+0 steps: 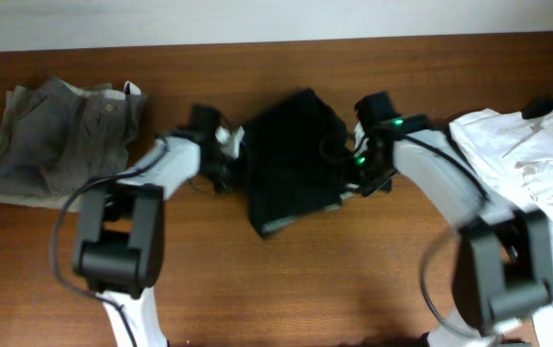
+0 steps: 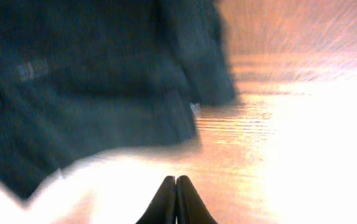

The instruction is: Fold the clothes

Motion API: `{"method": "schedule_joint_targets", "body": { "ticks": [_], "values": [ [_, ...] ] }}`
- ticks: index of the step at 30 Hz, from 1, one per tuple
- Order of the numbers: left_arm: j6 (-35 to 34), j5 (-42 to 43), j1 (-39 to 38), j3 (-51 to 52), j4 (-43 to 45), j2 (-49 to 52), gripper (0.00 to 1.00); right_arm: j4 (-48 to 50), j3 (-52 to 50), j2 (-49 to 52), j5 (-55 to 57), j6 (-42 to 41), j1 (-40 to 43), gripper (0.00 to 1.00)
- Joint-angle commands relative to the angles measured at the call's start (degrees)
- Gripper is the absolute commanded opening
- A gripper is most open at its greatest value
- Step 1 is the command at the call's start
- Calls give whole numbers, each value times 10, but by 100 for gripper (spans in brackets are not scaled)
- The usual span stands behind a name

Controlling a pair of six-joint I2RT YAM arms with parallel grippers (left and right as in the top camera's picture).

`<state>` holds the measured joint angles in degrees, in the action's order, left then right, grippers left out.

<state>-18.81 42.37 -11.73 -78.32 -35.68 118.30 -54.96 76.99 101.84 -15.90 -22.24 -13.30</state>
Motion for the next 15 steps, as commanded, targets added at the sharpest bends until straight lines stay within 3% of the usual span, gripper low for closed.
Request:
{"method": "schedule_joint_targets", "body": {
  "ticks": [1,4,7,15],
  "values": [
    [34,-45,79,-154,18,-92,0,-4,24,-94,0,23,2,5],
    [35,-105,129,-247,67,-92,0,-6,24,-115,0,23,2,5],
    [35,-106,168,-254,130,-91,0,-18,24,-115,-1,23,2,5],
    [96,-100,319,-254,176,-62,0,-40,24,-115,-1,23,2,5]
  ]
}}
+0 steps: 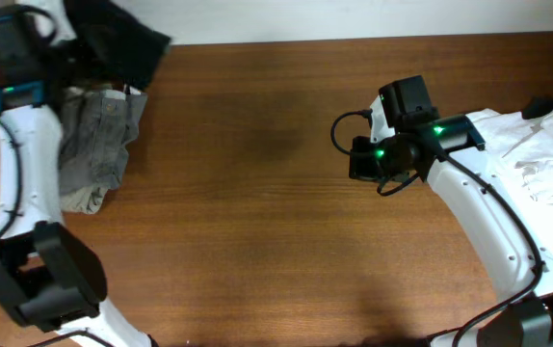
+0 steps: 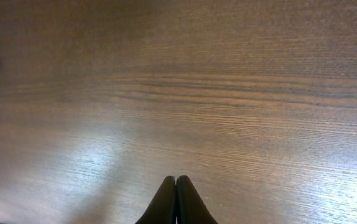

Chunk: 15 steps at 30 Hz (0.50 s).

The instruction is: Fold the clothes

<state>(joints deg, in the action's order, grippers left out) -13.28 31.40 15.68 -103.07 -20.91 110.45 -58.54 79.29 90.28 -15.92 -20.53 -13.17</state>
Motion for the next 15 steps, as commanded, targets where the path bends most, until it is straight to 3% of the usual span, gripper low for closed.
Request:
{"method": "schedule_joint_targets", "body": {
  "ticks": [1,5,10,15],
  "values": [
    [40,36,65,-6,51,31,0,-9,1,1,-1,6,1,4],
    [20,121,98,-6,158,98,0,-19,1,1,-1,4,1,4],
    [7,186,97,-6,177,139,0,-22,1,1,-1,1,1,5],
    [-131,242,71,-9,346,139,0,-24,1,1,-1,2,1,4]
  ]
}}
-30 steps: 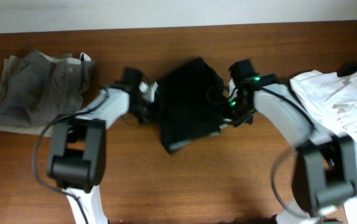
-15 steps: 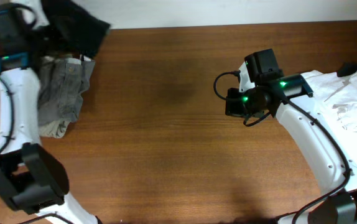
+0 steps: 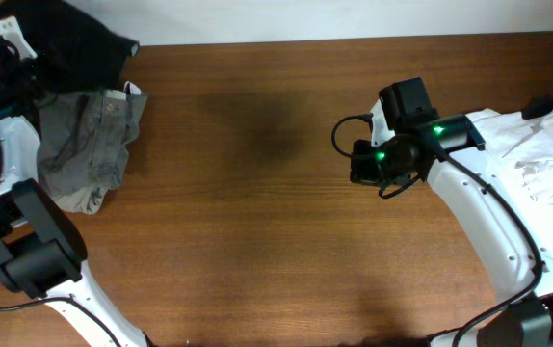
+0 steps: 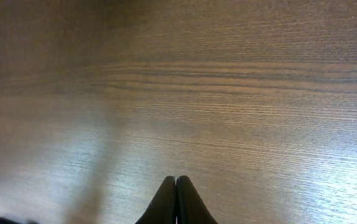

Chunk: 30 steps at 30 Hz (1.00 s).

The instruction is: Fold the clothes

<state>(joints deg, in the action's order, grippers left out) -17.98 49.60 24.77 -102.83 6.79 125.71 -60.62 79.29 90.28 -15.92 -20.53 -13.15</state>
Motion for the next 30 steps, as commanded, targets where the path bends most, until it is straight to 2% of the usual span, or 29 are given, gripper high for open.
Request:
{"method": "schedule_joint_targets", "body": {
  "ticks": [1,4,6,11,15,17,19,22,25,26,28,30],
  "values": [
    [-100,64,-27,-12,98,-13,0,-5,1,1,-1,2,0,5],
    [-120,69,-39,-12,119,-13,0,-11,1,1,-1,2,0,5],
    [-116,75,-40,-12,75,-13,0,-11,1,1,-1,2,0,5],
    [-19,31,6,-12,-167,-13,0,-12,1,1,-1,2,0,5],
    [90,15,55,-12,-342,-18,0,-10,1,1,1,2,0,5],
    [153,-37,68,-12,-431,-31,0,-9,1,1,1,2,0,5],
    [194,-148,70,-12,-509,-39,0,-9,1,1,1,2,0,5],
    [193,-309,70,-12,-567,-39,0,-10,1,1,1,2,0,5],
    [171,-398,76,-12,-574,-39,0,-10,1,1,1,2,0,5],
    [155,-400,85,-12,-572,-39,1,-12,1,1,1,2,0,5],
    [148,-345,102,-12,-566,-39,2,-12,1,1,1,2,0,5],
    [148,-229,122,-12,-550,-44,0,-12,1,1,1,2,0,5]
  ]
}}
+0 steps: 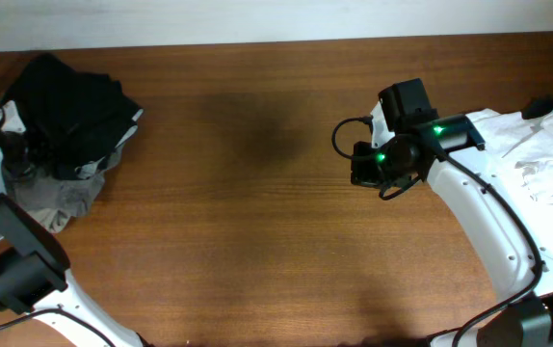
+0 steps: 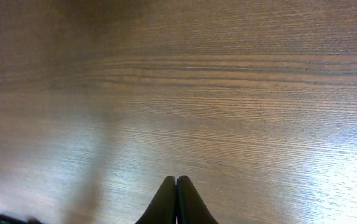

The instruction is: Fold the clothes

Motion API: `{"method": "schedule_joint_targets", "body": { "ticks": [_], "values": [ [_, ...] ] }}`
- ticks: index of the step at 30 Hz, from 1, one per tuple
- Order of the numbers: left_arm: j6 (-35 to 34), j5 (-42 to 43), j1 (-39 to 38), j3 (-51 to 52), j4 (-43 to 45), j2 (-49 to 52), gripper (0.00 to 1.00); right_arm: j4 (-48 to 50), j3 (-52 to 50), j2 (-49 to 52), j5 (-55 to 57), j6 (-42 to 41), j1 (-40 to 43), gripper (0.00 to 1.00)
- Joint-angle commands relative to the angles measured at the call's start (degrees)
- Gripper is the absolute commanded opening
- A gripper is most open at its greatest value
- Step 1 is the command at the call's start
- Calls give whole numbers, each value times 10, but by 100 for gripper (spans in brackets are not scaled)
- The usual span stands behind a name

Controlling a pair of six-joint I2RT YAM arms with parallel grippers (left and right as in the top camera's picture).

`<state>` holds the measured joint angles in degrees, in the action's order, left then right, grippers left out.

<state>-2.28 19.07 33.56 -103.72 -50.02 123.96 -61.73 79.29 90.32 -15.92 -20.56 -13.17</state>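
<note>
A folded black garment [image 1: 72, 118] lies at the far left on top of a grey garment [image 1: 57, 200], covering most of it. My left gripper [image 1: 14, 159] is at the black garment's left edge; whether it grips the cloth does not show. Right of the table's middle, my right gripper [image 1: 361, 164] hangs over bare wood. In the right wrist view its fingertips [image 2: 176, 178] are pressed together with nothing between them. A pile of white clothes [image 1: 532, 154] lies at the far right, under the right arm.
The brown wooden table [image 1: 257, 241] runs the full width of the view. A pale wall strip borders its back edge. A small dark item [image 1: 543, 104] lies at the back right by the white pile.
The black garment was bunched at the back left corner beyond the grey one; now it lies spread on the grey garment. The left arm has come nearer. My right gripper has stayed put.
First the folded black garment lay mid-table with both grippers at its sides. Half a second later the left arm had it at the far left, and the right gripper was shut over bare wood. It then hung at the back left corner and now rests on the grey garment.
</note>
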Motion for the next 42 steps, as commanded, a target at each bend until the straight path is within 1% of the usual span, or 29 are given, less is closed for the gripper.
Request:
{"method": "schedule_joint_targets", "body": {
  "ticks": [1,3,5,6,7,10,12,13,15,16,17,18,19,20,21,24,25,26,27,28,30,31,32,33,35,36,38,39,42],
  "values": [
    [-7,99,36,-3,23,-31,0,-1,1,1,1,3,1,5],
    [19,169,36,-3,31,-45,1,-1,1,0,1,2,1,5],
    [20,234,38,-5,51,-71,0,-1,1,0,1,2,1,5],
    [19,235,41,-7,57,-86,1,-1,1,0,1,2,1,5],
    [19,227,46,-7,58,-100,0,-2,1,0,1,2,1,5],
    [19,150,77,-7,43,-131,0,-3,1,1,1,2,1,5],
    [28,44,93,-5,19,-128,0,-3,1,0,1,2,1,5],
    [40,9,96,-5,8,-122,6,-4,1,1,1,2,1,5],
    [50,-40,97,-5,-12,-107,28,-5,1,0,1,2,1,5],
    [50,-46,97,-5,-15,-106,46,-5,1,0,1,2,1,5],
    [50,-50,97,-5,-17,-105,83,-6,1,1,1,2,1,5],
    [50,-50,97,-5,-21,-105,92,-7,1,0,1,2,1,5],
    [50,-50,98,-7,-27,-107,93,-8,1,0,1,2,1,5],
    [50,-50,100,-12,-38,-110,97,-10,1,0,1,3,1,5],
    [50,-50,105,-23,-57,-117,99,-12,1,0,1,3,1,5],
    [50,-45,125,-64,-106,-161,99,-11,1,0,1,9,1,5],
    [50,-37,132,-80,-127,-199,97,-11,1,1,1,9,1,5],
    [50,-39,133,-81,-131,-218,92,-11,1,0,1,9,1,5],
    [50,-39,133,-81,-133,-238,84,-10,1,1,1,9,1,5],
    [50,-39,133,-81,-133,-245,80,-9,1,0,1,9,1,5],
    [49,-39,133,-81,-133,-261,58,-5,1,0,1,9,1,6],
    [49,-39,133,-81,-137,-261,60,-4,1,0,1,9,1,5],
    [50,-39,133,-81,-143,-261,78,-4,1,0,1,9,1,6],
    [50,-39,133,-81,-148,-261,79,-4,1,0,1,9,1,6],
    [50,-39,133,-81,-145,-258,66,-4,1,0,1,9,1,6],
    [50,-39,133,-81,-143,-253,54,-3,1,1,1,9,1,6],
    [49,-34,131,-80,-136,-241,41,-2,1,0,1,9,1,6],
    [49,-31,129,-80,-136,-236,38,-2,1,0,1,9,1,6],
    [50,10,124,-80,-137,-223,38,-2,1,0,1,9,1,6]
  ]
}}
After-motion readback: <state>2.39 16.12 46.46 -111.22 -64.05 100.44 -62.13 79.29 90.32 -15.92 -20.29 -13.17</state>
